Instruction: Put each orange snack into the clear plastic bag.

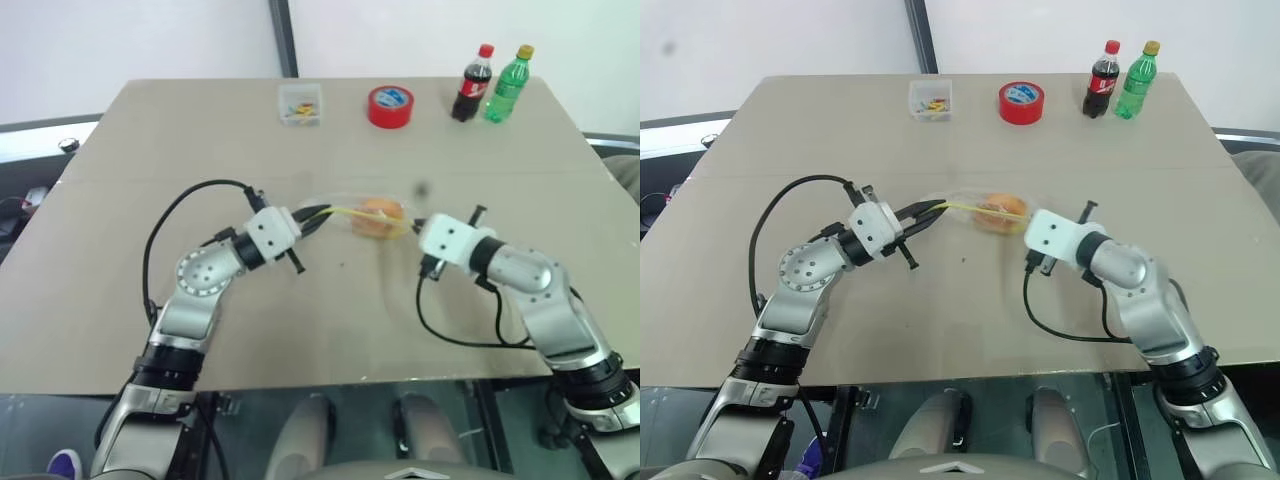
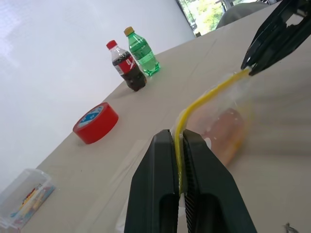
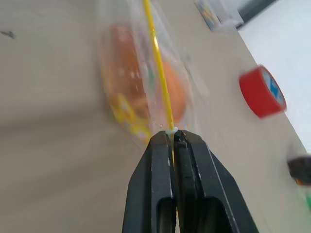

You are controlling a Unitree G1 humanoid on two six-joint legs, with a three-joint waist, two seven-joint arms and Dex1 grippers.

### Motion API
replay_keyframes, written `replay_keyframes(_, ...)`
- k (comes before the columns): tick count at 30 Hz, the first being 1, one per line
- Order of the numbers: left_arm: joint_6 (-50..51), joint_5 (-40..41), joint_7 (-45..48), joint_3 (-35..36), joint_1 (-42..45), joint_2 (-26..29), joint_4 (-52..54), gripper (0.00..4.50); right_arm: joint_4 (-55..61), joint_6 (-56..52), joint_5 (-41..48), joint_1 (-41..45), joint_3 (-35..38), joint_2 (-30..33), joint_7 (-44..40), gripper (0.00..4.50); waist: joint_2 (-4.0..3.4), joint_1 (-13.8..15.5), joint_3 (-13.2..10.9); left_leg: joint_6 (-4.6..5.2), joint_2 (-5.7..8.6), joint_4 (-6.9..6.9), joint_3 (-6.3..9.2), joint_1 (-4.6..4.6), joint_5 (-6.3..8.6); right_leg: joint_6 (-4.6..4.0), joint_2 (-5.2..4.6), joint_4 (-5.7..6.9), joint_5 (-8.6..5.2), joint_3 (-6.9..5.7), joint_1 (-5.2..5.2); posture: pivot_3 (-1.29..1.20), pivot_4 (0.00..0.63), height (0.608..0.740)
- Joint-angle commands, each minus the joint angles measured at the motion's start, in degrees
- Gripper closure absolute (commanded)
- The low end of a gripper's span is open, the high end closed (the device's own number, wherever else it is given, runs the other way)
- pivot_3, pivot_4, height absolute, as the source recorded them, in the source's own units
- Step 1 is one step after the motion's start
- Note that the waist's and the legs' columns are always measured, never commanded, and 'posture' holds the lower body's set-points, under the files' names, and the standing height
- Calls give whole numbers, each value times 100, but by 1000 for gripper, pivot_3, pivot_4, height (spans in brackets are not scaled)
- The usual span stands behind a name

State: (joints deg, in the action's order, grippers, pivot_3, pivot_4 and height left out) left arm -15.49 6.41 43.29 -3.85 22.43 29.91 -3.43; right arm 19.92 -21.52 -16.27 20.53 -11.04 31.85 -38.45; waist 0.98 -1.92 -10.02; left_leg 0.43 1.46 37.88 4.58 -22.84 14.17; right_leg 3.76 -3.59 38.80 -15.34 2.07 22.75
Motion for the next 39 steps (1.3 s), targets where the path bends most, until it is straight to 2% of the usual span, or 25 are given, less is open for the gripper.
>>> replay_keyframes(1, 52, 157, -148, 287, 180, 0, 30, 4500, 161, -130, 75, 26, 447, 156, 127, 4455, 0, -1, 0, 0, 0, 0, 0, 0, 0, 0, 0, 0, 0, 0, 0, 0, 150, 740)
replay_keyframes(6, 385, 246, -294, 232, 900, -307, -347, 4500, -50, -365, 533, 758, 769, -186, 344, 4455, 4, 1, -3, 0, 1, 1, 0, -1, 0, 1, 0, 2, 0, -1, 0, 0, 150, 740)
replay_keyframes(10, 143, 2, -476, 208, 2193, -595, -1816, 4500, -1276, 242, 190, 1759, 785, -26, 931, 4455, 5, 16, -5, 0, 25, 11, 11, -3, -1, 1, 0, 5, 1, -13, -3, 0, 150, 740)
replay_keyframes(12, -81, -42, -398, 182, 2531, -638, -2280, 4500, -1555, 414, 207, 1977, 816, 36, 1040, 4455, 5, 18, -5, -1, 27, 10, 18, -4, -1, 1, -3, 2, 0, -22, -7, 0, 150, 740)
replay_keyframes(15, -461, -217, -269, 98, 2746, -571, -2713, 4500, -1327, 326, 435, 1911, 966, 160, 892, 4455, 4, 0, -5, -6, 27, -12, 15, -10, -4, 1, -6, -22, -2, -21, -1, 0, 150, 740)
replay_keyframes(17, -612, -220, -119, 62, 2564, -510, -2642, 4500, -752, 2, 704, 1489, 1036, 242, 576, 4455, 4, -12, -3, -25, 27, -38, 12, -25, -15, 0, -10, -45, -1, -19, 15, 0, 150, 740)
replay_keyframes(20, -681, -125, 169, -28, 2006, -414, -2172, 4500, 152, -410, 855, 724, 1034, 425, 283, 4455, 5, -47, 2, -27, 26, -41, 15, -116, -16, 0, -13, -30, 0, -20, 102, 0, 150, 740)
replay_keyframes(25, -203, 156, 645, -198, 750, -273, -950, 4500, 1263, -1230, 1040, -310, 911, 420, 165, 4455, 3, -46, 1, -26, 20, -43, 4, -120, -16, 0, -24, -36, -1, -10, 120, 0, 150, 740)
replay_keyframes(26, -122, 149, 770, -259, 535, -190, -768, 4500, 1397, -1332, 1065, -488, 851, 435, 138, 3818, 3, -35, 0, -25, 20, -41, 3, -113, -16, 1, -24, -33, -1, -8, 117, 0, 150, 740)
replay_keyframes(27, -38, 146, 811, -274, 393, -144, -652, 4500, 1505, -1364, 1132, -662, 785, 467, 53, 3646, 3, -21, 0, -22, 21, -37, 4, -103, -15, 1, -24, -24, -1, -9, 107, 0, 150, 740)
replay_keyframes(28, 118, 228, 839, -252, 288, -126, -541, 3714, 1592, -1395, 1210, -803, 742, 486, -24, 3027, 3, -11, 0, -1, 21, -36, 7, -86, -2, 1, -23, -17, -1, -11, 92, 0, 150, 740)
replay_keyframes(29, 430, 439, 893, -204, 221, -130, -410, 3461, 1638, -1455, 1332, -885, 787, 408, -22, 2652, 2, 1, -1, 0, 21, -30, 10, -75, -2, 1, -23, -9, 0, -13, 78, 0, 150, 740)
replay_keyframes(31, 874, 774, 1081, -106, 101, -37, -154, 2608, 1677, -1493, 1507, -1036, 918, 327, 2, 1729, 0, 15, -2, 1, 21, 7, 24, -74, -2, 1, -18, 12, 0, -26, 68, 0, 150, 740)
replay_keyframes(33, 1422, 1177, 1185, 110, -12, 119, 123, 1558, 1672, -1368, 1667, -1282, 1151, 377, -35, 648, -1, 13, -3, 1, 18, 37, 38, -75, -1, 1, -12, 13, 0, -40, 51, 0, 150, 740)
replay_keyframes(34, 1667, 1343, 1226, 217, -79, 229, 251, 1198, 1667, -1309, 1852, -1415, 1357, 332, -64, 271, -1, 12, -3, 1, 17, 44, 41, -71, -1, 2, -12, 11, 0, -45, 40, 0, 150, 740)
replay_keyframes(35, 1871, 1462, 1250, 306, -148, 325, 362, 678, 1667, -1253, 2038, -1537, 1550, 283, -97, 0, -1, 11, -3, 1, 17, 45, 42, -67, -1, 2, -12, 11, 0, -45, 35, 0, 150, 740)
replay_keyframes(36, 2089, 1673, 1292, 471, -276, 445, 502, 253, 1682, -1105, 2261, -1745, 1828, 258, -182, 0, -1, 11, -3, 1, 16, 45, 43, -65, -1, 2, -12, 11, 0, -45, 33, 0, 150, 740)
replay_keyframes(37, 2321, 1834, 1290, 618, -408, 564, 633, 114, 1713, -1060, 2493, -1925, 2127, 201, -219, 0, -1, 11, -3, 1, 15, 43, 46, -65, -1, 2, -12, 12, 0, -48, 33, 0, 150, 740)
replay_keyframes(39, 2741, 2169, 1367, 959, -744, 854, 937, 114, 1835, -1029, 2920, -2376, 2725, 246, -419, 0, -2, 10, -3, 1, 10, 38, 46, -62, -1, 1, -12, 11, 0, -50, 31, 0, 150, 740)
